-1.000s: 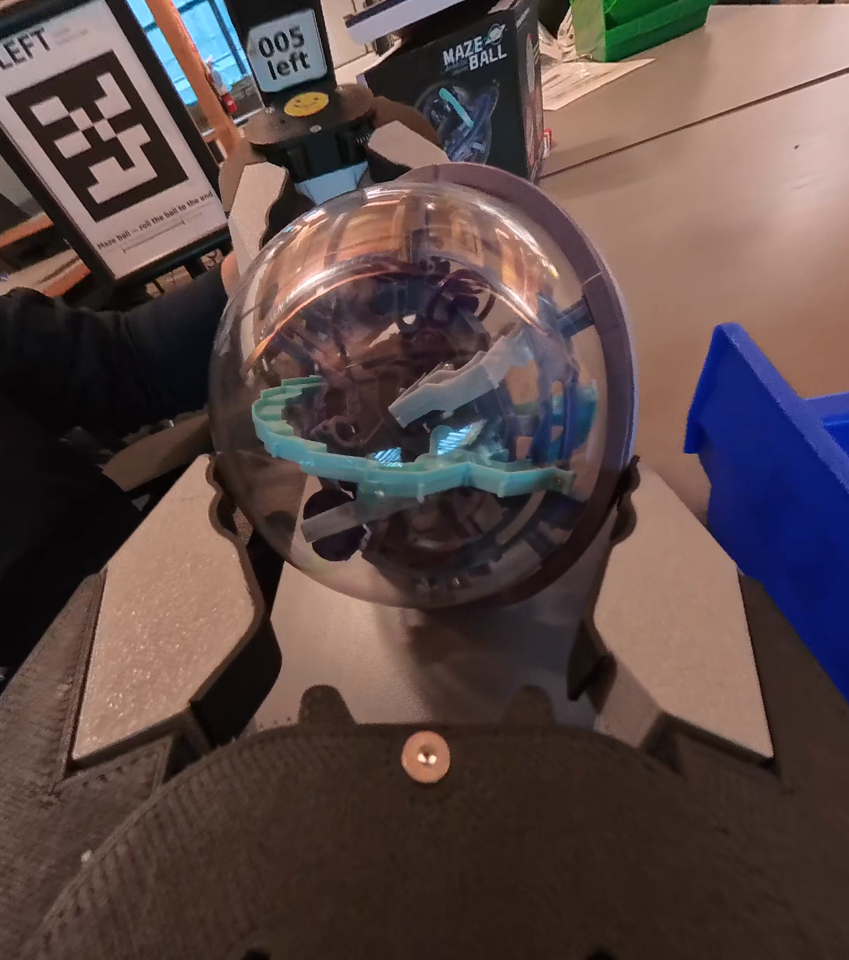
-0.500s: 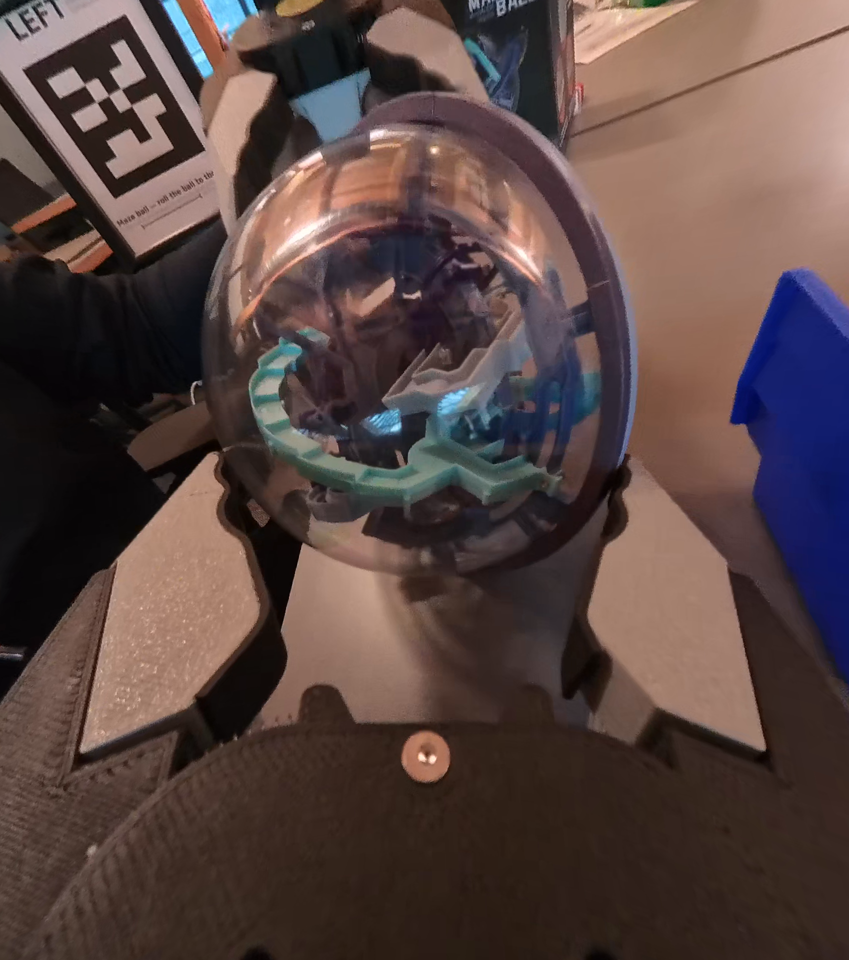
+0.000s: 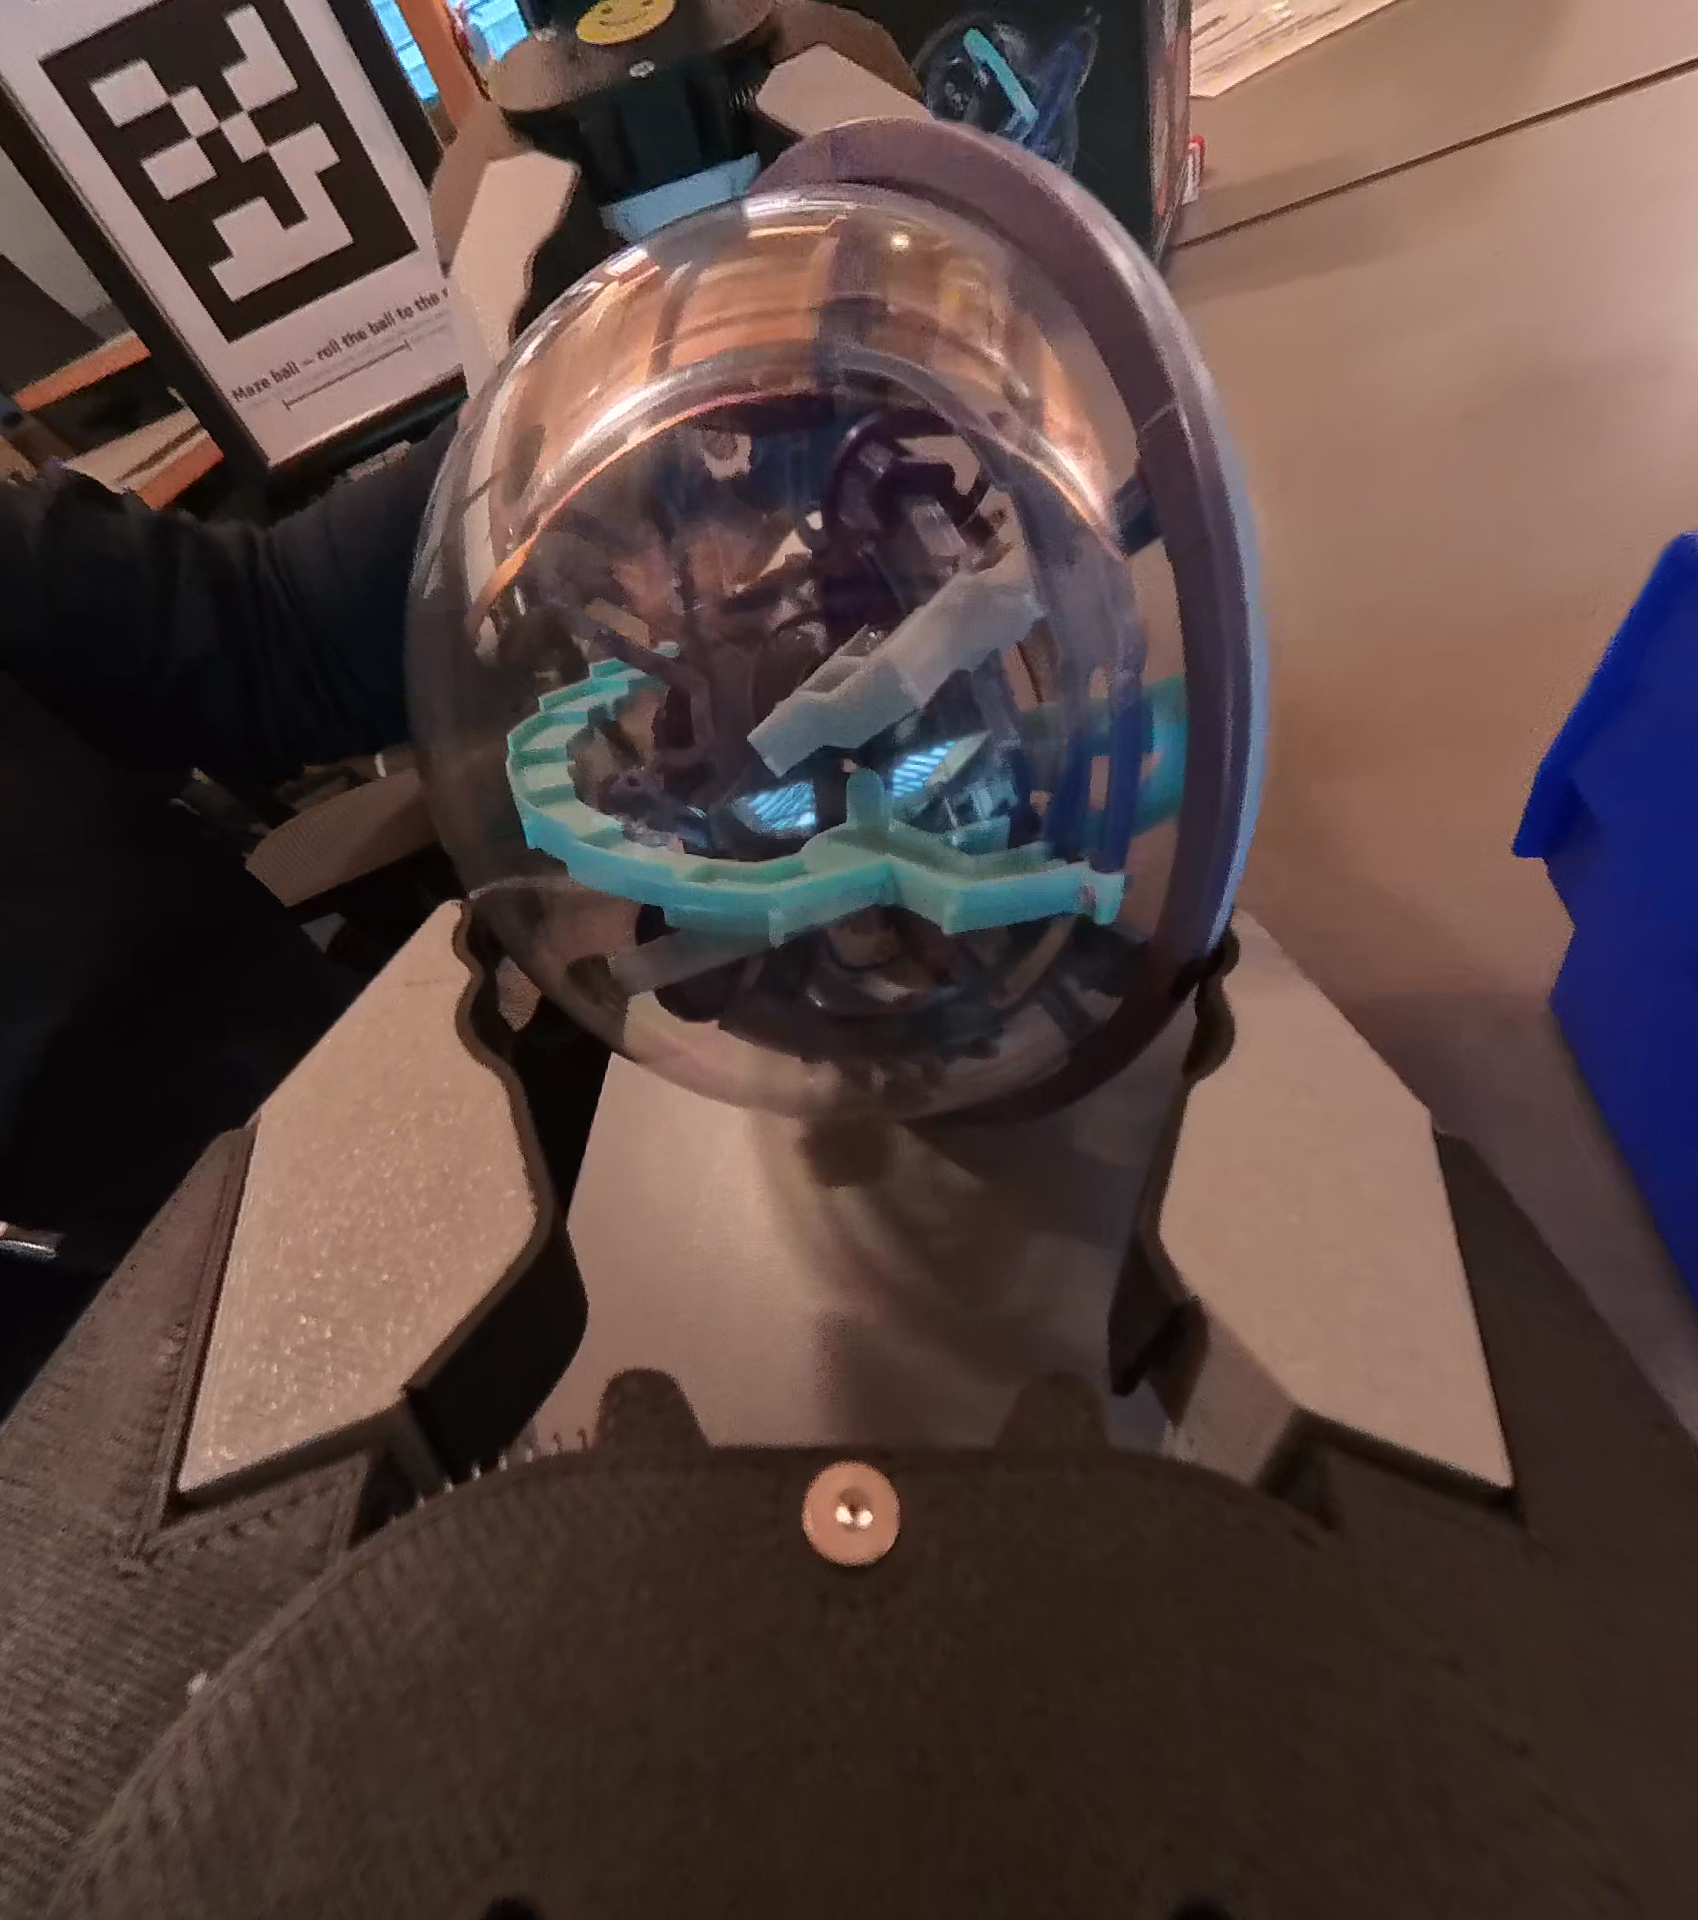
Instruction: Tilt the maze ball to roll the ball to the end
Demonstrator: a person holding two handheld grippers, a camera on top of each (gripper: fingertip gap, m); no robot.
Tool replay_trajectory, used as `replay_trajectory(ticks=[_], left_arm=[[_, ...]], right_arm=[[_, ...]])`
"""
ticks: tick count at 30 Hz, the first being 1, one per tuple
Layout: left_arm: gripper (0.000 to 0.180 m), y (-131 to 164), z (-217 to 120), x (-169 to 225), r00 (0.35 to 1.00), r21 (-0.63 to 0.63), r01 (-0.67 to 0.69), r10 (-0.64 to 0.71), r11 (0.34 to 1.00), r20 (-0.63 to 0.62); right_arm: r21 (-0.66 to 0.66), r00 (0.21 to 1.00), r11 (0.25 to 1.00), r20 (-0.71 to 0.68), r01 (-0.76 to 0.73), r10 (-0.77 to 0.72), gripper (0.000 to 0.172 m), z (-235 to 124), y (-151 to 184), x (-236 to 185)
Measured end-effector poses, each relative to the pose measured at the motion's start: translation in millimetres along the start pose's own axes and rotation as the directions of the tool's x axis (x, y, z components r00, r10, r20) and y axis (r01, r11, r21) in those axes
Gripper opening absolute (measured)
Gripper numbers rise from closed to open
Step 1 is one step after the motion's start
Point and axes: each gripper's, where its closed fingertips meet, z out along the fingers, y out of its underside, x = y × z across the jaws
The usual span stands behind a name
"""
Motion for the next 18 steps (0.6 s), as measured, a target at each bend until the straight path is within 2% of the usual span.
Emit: replay_trajectory(ticks=[6, 8, 12, 18], left_arm=[[0.096, 4.6, 0.4, -2.1, 0.998, -0.07, -0.062, 0.06, 0.996, -0.029], [0.099, 1.7, 2.0, -1.4, 0.996, -0.074, -0.066, 0.06, 0.995, -0.072], [0.099, -3.8, 6.9, -1.4, 0.989, -0.089, -0.075, 0.062, 0.993, -0.135], [0.097, 0.1, 6.5, -0.2, 0.978, -0.166, -0.125, 0.093, 0.978, -0.189]], right_arm=[[0.002, 0.997, 0.998, -0.028, 0.067, -0.067, 0.14, 2.4, -2.4, 0.1], [-0.036, 0.996, 0.996, -0.042, 0.08, -0.081, 0.133, 3.6, 3.4, 1.0], [-0.065, 0.996, 0.995, -0.052, 0.071, -0.074, 0.131, 2.8, 11.2, 0.1], [-0.044, 0.998, 0.997, -0.039, 0.057, -0.058, 0.12, -9.3, 8.7, -3.0]])
